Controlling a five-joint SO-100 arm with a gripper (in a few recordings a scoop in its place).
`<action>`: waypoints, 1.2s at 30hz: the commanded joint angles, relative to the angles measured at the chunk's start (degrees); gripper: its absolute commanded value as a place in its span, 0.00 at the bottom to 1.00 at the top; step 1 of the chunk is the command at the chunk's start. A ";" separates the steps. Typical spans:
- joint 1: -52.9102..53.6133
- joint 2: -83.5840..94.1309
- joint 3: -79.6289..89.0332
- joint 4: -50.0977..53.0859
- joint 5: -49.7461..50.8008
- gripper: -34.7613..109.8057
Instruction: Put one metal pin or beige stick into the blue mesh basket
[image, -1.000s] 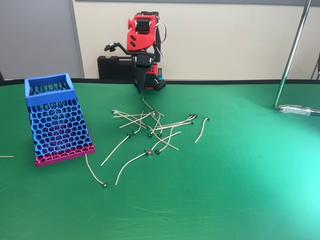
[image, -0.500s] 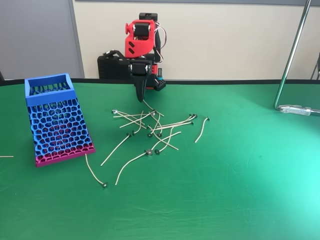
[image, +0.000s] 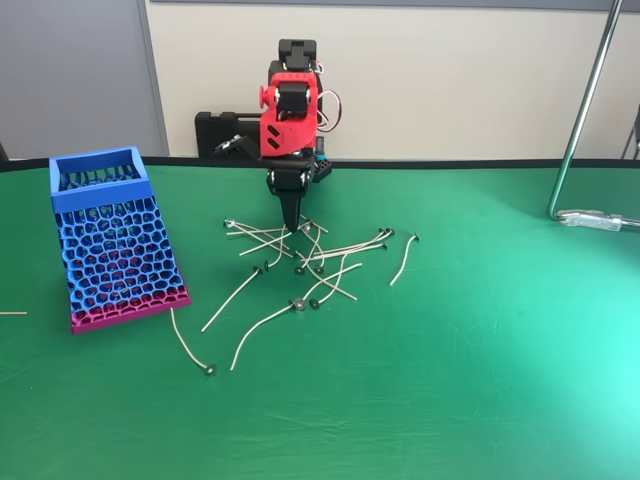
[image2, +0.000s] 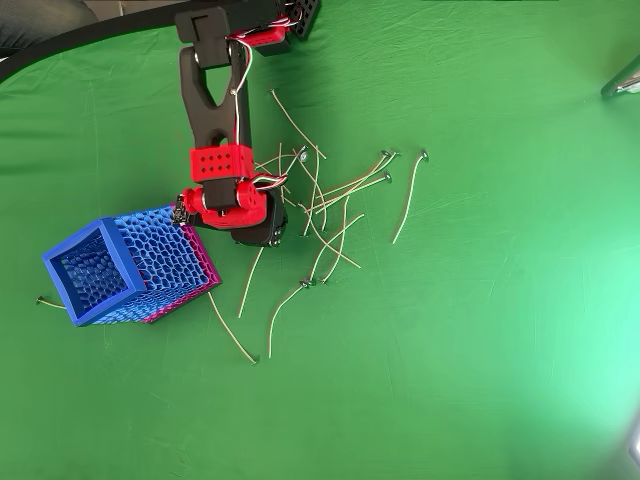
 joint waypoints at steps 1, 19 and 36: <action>-0.88 0.35 -2.64 0.26 0.18 0.36; -1.76 -9.14 -11.34 0.00 -1.32 0.35; -2.37 -15.91 -15.38 0.00 -2.29 0.34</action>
